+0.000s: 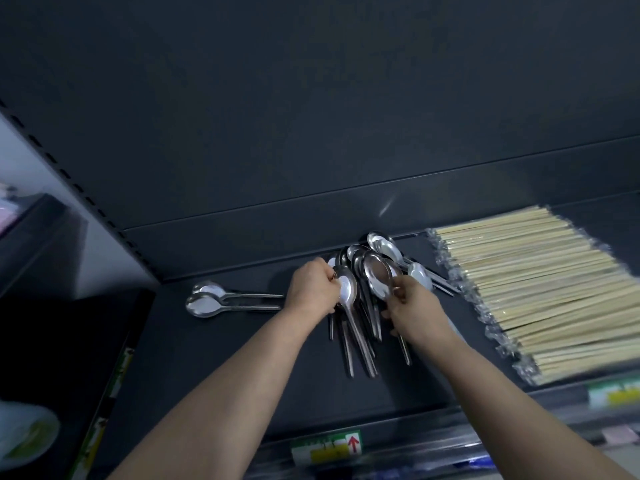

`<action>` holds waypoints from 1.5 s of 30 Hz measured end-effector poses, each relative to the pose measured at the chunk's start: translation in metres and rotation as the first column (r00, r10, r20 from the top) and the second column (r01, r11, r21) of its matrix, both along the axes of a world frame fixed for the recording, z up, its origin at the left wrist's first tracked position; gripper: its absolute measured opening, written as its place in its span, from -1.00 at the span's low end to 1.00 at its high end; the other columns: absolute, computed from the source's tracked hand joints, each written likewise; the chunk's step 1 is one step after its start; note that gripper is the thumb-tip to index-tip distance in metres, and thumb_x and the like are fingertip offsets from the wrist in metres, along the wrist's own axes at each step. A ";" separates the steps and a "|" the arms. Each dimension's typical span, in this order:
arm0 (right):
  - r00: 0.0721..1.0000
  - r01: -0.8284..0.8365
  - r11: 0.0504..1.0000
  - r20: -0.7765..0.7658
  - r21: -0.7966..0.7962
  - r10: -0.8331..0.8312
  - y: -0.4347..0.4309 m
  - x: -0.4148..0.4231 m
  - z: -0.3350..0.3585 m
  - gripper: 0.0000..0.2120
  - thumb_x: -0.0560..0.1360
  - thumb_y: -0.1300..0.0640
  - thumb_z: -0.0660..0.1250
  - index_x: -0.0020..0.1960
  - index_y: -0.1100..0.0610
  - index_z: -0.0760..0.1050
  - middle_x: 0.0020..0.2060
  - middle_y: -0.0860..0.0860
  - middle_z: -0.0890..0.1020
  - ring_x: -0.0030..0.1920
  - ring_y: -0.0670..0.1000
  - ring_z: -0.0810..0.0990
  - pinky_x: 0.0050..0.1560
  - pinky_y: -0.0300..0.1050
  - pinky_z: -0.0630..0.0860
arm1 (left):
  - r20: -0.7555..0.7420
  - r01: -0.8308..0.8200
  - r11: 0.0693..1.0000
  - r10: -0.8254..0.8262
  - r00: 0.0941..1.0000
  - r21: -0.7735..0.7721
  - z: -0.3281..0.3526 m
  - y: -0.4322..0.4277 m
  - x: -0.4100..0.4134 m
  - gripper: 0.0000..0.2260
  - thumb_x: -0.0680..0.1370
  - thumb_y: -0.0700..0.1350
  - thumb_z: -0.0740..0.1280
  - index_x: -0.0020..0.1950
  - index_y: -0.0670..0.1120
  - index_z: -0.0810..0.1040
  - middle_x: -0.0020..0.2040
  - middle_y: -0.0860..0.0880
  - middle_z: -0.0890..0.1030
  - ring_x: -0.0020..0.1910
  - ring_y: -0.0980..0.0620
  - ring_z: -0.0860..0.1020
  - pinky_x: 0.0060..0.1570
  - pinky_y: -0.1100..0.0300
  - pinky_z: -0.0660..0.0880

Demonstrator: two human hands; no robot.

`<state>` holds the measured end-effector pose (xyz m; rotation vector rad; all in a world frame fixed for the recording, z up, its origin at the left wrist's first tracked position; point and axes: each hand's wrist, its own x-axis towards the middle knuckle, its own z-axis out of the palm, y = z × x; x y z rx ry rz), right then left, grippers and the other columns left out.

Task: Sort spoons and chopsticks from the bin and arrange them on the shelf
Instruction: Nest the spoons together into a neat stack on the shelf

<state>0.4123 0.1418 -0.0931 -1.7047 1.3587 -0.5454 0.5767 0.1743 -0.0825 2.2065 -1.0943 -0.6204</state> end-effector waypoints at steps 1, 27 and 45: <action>1.000 -0.005 1.000 -0.007 0.006 0.005 -0.001 -0.003 0.001 -0.76 0.56 0.23 0.18 0.20 0.10 0.45 -0.10 0.05 0.62 -0.12 0.13 0.66 -0.10 0.19 0.61 | 0.050 -0.010 1.000 0.009 0.999 0.011 -0.001 -0.001 -0.001 -0.93 0.47 -0.16 0.35 -0.18 -0.04 0.48 -0.15 -0.08 0.66 -0.23 -0.11 0.66 -0.21 0.02 0.63; 0.925 -0.302 0.910 0.317 0.283 0.208 0.011 0.008 0.023 -0.78 0.63 -0.04 0.15 0.17 0.08 0.38 -0.01 0.04 0.61 -0.04 0.00 0.62 0.09 -0.02 0.52 | -0.377 -0.262 0.931 0.154 0.913 -0.254 0.013 0.015 -0.021 -0.92 0.56 -0.19 0.37 -0.13 -0.10 0.51 -0.09 -0.14 0.66 -0.17 -0.06 0.67 -0.20 0.07 0.64; 0.863 -0.506 0.797 0.213 0.332 0.459 0.020 0.032 0.026 -0.75 0.57 0.27 0.19 0.20 0.04 0.34 -0.27 0.04 0.51 -0.42 -0.07 0.45 -0.45 -0.21 0.48 | -0.389 -0.224 0.967 0.161 0.907 -0.123 0.011 0.036 0.001 -0.88 0.59 -0.06 0.31 -0.03 -0.10 0.55 -0.02 -0.11 0.66 -0.14 -0.03 0.61 -0.37 0.22 0.50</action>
